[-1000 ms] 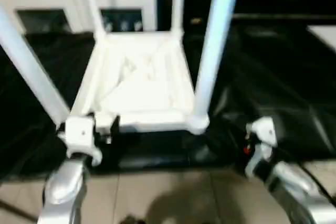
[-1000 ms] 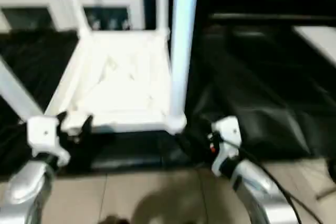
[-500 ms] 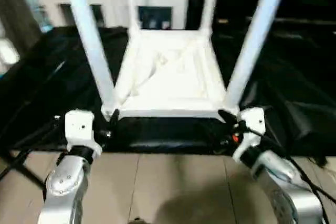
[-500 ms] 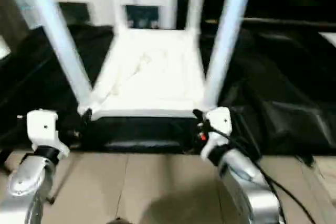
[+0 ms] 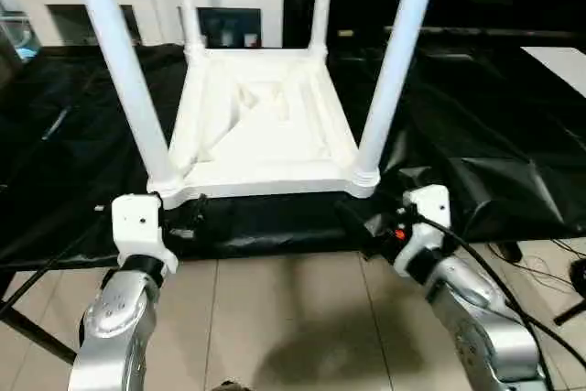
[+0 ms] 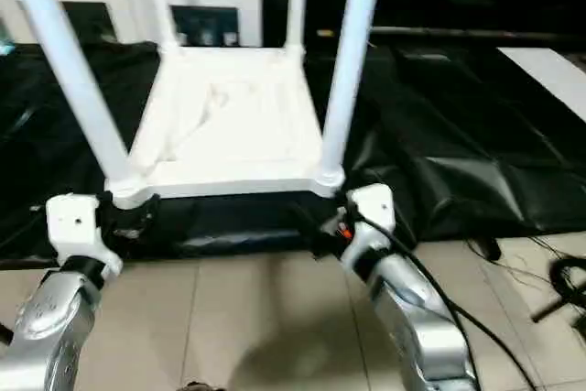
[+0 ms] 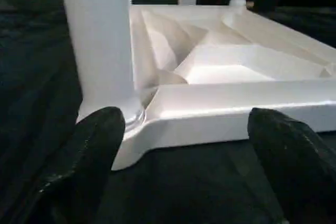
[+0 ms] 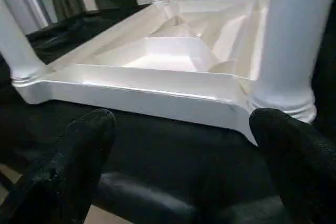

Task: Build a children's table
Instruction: Rotate leg to tighten

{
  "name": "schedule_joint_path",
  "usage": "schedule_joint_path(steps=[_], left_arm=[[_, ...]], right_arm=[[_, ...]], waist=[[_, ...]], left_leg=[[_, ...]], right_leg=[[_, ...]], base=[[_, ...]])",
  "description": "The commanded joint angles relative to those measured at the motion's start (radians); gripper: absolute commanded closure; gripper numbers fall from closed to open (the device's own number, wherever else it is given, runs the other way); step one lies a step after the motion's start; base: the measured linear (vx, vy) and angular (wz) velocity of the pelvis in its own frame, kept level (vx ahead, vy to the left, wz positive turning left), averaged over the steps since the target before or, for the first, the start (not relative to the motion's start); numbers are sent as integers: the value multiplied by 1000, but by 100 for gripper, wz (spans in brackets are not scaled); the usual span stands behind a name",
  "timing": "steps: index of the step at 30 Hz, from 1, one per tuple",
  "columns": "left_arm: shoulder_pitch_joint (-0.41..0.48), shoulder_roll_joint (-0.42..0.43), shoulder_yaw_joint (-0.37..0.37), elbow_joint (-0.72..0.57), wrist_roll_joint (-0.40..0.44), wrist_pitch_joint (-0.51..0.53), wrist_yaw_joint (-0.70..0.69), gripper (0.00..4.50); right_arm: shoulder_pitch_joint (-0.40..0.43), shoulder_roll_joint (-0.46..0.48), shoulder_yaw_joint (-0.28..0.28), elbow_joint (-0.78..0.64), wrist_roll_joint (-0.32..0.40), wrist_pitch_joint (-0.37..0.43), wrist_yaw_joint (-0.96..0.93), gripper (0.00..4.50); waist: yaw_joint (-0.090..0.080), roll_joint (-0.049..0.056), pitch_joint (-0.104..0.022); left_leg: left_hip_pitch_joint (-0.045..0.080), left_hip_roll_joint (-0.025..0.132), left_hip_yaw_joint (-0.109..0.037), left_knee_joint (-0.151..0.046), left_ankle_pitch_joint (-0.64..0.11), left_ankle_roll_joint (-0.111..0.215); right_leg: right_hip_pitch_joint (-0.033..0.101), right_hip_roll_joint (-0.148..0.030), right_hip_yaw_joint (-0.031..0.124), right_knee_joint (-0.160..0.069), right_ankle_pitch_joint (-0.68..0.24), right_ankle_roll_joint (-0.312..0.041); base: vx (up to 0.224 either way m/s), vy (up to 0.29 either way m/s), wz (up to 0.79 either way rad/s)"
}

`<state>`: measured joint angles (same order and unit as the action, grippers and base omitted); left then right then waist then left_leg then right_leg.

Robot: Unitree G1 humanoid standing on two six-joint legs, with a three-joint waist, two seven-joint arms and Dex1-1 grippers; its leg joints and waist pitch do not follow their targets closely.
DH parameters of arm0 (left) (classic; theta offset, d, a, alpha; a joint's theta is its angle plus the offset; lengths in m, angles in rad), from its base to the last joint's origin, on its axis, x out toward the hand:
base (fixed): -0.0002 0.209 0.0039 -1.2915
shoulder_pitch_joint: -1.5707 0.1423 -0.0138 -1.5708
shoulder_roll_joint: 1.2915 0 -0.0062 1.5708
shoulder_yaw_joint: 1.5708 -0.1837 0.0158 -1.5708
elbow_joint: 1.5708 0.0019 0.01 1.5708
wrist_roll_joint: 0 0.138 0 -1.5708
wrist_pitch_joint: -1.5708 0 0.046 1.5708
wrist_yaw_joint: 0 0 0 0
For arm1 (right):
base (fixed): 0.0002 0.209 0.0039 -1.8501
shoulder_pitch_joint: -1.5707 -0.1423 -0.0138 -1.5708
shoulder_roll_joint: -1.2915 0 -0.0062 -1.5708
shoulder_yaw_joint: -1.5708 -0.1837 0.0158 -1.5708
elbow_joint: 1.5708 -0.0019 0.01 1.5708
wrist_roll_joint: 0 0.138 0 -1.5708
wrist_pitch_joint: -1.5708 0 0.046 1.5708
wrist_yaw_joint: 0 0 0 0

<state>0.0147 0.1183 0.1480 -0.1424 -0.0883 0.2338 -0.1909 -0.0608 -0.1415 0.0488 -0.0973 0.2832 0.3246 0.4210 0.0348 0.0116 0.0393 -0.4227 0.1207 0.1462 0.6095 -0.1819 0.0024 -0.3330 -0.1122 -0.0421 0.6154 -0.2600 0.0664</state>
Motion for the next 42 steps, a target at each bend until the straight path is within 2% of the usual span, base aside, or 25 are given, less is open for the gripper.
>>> schedule_joint_path(steps=[1, 7, 10, 11, 12, 13, 14, 15, 16, 17, 18, 19, 20, 21, 22, 23, 24, 25, 26, 27, 28, 30, 31, 36, 42], left_arm=[[-41, 13, -4, 30, -4, 13, -3, 4], [-68, 0, -15, 26, 29, -7, 48, 4], [-63, -2, -16, 13, 11, -13, 29, 4], [-59, -1, -17, 7, 13, -16, 29, 4], [-57, 2, -18, 4, 13, -21, 29, 4], [-57, 2, -18, 3, 12, -21, 29, 4], [-57, 1, -18, 4, 11, -21, 28, 4], [-57, 1, -17, 6, 5, -20, 26, 4], [-54, -1, -16, 2, 2, -21, 28, 4], [-50, -3, -16, -2, 0, -23, 28, 4], [-36, -16, -11, -18, -22, -40, 21, 4], [-36, -16, -11, -18, -22, -40, 21, 4], [-4, -15, -29, -48, -31, -34, -2, 4], [13, -12, -41, -62, -37, -33, -18, 4], [36, -13, -54, -80, -53, -35, -39, 4], [47, -15, -57, -89, -62, -32, -45, 4], [54, -17, -58, -95, -67, -28, -46, 4], [64, -18, -58, -102, -73, -22, -47, 4], [71, -18, -58, -106, -75, -20, -48, 4], [79, -17, -59, -112, -77, -18, -49, 4], [79, -17, -59, -112, -77, -18, -49, 4], [89, -19, -43, -116, -73, -12, -32, 4], [90, -20, -32, -114, -66, -8, -17, 4], [85, -18, -1, -114, -75, -3, 3, 4], [27, -13, 11, -83, -120, 20, -6, 4]], right_arm=[[-35, 1, 10, 26, 9, -17, 13, 0], [-70, -4, 36, 74, -48, -8, -15, 0], [-68, -8, 43, 80, -61, -12, -10, 0], [-62, -21, 63, 75, -83, -23, -1, 0], [-57, -33, 81, 72, -102, -36, 9, 0], [-55, -34, 83, 71, -104, -38, 10, 0], [-52, -30, 81, 70, -99, -38, 7, 0], [-49, -25, 76, 68, -91, -34, 3, 0], [-43, -22, 73, 63, -86, -41, -1, 0], [-38, -20, 70, 60, -83, -45, -3, 0], [-27, -5, 46, 53, -60, -28, -14, 0], [-27, -5, 46, 53, -60, -28, -14, 0], [-9, -11, 41, 41, -54, -25, -6, 0], [0, -17, 43, 34, -55, -28, -2, 0], [12, -22, 42, 25, -53, -30, 1, 0], [19, -24, 40, 20, -52, -31, 2, 0], [24, -26, 39, 16, -52, -32, 3, 0], [31, -28, 37, 11, -52, -34, 5, 0], [36, -30, 36, 7, -51, -34, 7, 0], [41, -32, 34, 2, -50, -35, 8, 0], [41, -32, 34, 2, -50, -35, 8, 0], [51, -34, 29, -5, -50, -34, 13, 0], [54, -36, 26, -8, -49, -34, 17, 0], [52, -44, 23, -10, -19, -26, 34, 0], [31, -29, 9, -9, 16, -17, 52, 0]], waist=[[3, 3, -37], [5, 6, -44], [10, 4, -54], [24, -6, -52], [20, 21, -57], [12, 21, -52], [14, 26, -39], [12, 19, -25], [15, 20, -21], [12, 8, -10], [-10, 24, -5], [-12, 42, -15], [-36, 44, -34], [-38, 46, -54], [-42, 43, -62], [-22, 27, -66], [-12, -19, -60], [-4, -33, -61], [17, -31, -52], [16, -24, -60], [17, -16, -58], [1, 3, -41], [-3, 4, -31], [-5, -2, -15], [-5, -6, -18]], left_leg=[[39, 92, -54, -119, -526, -123], [33, 93, -47, -118, -431, -109], [30, 93, -40, -108, -296, -63], [-29, 46, -73, -111, -207, 41], [0, 28, -85, -115, -284, 116], [-3, 27, -95, -113, -331, 144], [0, 19, -86, -114, -464, 137], [-11, 16, -73, -91, -531, 98], [-8, 20, -64, -70, -538, 80], [3, 35, -52, -27, -516, 73], [86, 91, -67, -79, -569, -2], [108, 109, -89, -115, -619, -26], [170, 148, -147, -146, -593, 2], [201, 162, -171, -106, -272, 148], [198, 164, -172, -70, 2, 248], [163, 167, -171, -20, 601, 362], [69, 89, -121, -7, 697, 290], [44, 44, -91, 11, 554, 237], [38, 32, -62, 0, 188, 158], [34, 55, -69, -30, 13, 106], [40, 63, -70, -41, -32, 90], [49, 91, -71, -78, -234, 47], [53, 96, -66, -91, -354, 17], [65, 89, -66, -96, -588, -99], [57, 87, -71, -103, -585, -114]], right_leg=[[-25, -54, 32, -93, -283, -130], [-17, -47, 31, -80, -130, -152], [-4, -45, 29, -67, 40, -175], [42, -48, -22, -58, 153, -174], [56, -39, -55, -82, 56, -152], [68, -42, -62, -89, -17, -154], [95, -56, -74, -135, -270, -151], [123, -86, -78, -180, -541, -136], [134, -108, -78, -204, -656, -132], [148, -146, -82, -241, -804, -129], [97, -58, -72, -198, -677, -154], [94, -10, -74, -151, -546, -157], [30, 36, -50, -38, -224, -144], [-26, 30, -28, 20, -33, -82], [-49, 19, -16, 36, 35, -48], [-73, -28, 39, 26, 186, 0], [-29, -70, 85, -31, 375, 11], [-13, -69, 85, -32, 460, -2], [-12, -91, 96, -56, 438, -47], [18, -83, 80, -42, 396, -120], [12, -70, 71, -41, 370, -158], [0, -41, 51, -50, 146, -264], [-4, -37, 50, -62, 3, -272], [-33, -46, 60, -100, -399, -177], [-39, -44, 59, -100, -374, -151]], base=[[0, 0, 0], [0, 0, 0], [22, -3, -2], [53, -6, 13], [53, -6, 13], [45, -7, 43], [63, -18, 51], [63, -18, 51], [70, -16, 57], [62, 9, 54], [62, 9, 54], [105, 22, 27], [161, 25, 7], [161, 25, 7], [141, 3, -6], [-11, -30, -24], [-11, -30, -24], [-93, -36, -3], [0, 0, 0], [0, 0, 0], [0, 0, 0], [-50, -27, 5], [-58, -16, 4], [-74, 6, 1], [-29, 6, -2]])
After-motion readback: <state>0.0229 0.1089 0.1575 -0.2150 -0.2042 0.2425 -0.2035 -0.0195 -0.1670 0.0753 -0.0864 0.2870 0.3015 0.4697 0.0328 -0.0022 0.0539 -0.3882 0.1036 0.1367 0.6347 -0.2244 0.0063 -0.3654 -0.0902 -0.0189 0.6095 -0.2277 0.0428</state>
